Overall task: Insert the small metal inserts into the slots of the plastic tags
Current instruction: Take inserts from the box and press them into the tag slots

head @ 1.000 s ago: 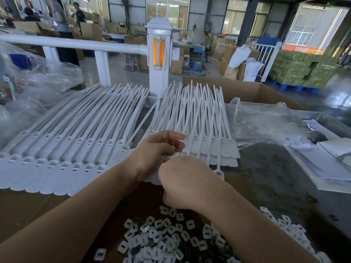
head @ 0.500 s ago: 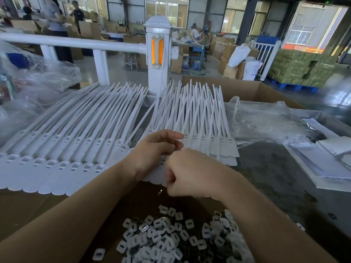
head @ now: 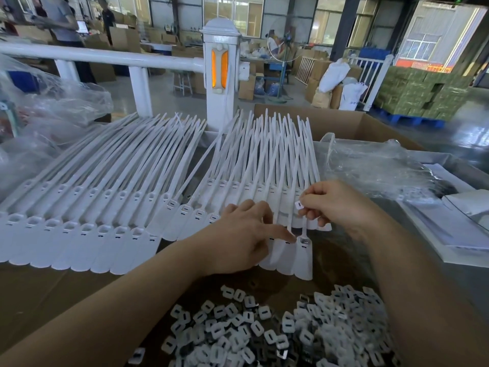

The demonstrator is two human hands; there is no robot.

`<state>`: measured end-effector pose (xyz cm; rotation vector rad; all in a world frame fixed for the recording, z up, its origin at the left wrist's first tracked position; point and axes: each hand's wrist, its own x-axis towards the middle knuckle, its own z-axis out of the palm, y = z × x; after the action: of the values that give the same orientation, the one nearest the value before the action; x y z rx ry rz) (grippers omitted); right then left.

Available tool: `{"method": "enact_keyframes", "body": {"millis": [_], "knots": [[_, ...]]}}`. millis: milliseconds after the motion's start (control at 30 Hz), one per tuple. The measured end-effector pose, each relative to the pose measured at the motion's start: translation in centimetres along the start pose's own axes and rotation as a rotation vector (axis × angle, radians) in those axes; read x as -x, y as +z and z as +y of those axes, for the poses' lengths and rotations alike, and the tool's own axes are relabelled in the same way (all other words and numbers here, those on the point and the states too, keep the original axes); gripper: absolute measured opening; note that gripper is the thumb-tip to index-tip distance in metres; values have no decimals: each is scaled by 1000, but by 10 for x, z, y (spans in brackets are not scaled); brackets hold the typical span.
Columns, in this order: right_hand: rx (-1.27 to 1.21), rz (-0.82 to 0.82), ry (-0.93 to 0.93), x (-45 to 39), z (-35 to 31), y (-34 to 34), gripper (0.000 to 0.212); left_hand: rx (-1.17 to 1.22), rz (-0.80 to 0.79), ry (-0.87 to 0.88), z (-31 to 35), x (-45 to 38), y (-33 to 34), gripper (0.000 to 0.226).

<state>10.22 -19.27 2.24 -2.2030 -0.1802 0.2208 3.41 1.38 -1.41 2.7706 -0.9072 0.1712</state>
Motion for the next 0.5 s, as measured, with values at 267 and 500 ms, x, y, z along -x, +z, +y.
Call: {"method": "enact_keyframes", "body": {"millis": [267,500], "knots": [[68,-18,-71,-1,1,2,9,-92,29,12,0,0,5,45],[162,-93,-177,2,-5,16,15,409,141,-178,-8,3,-1,30]]}}
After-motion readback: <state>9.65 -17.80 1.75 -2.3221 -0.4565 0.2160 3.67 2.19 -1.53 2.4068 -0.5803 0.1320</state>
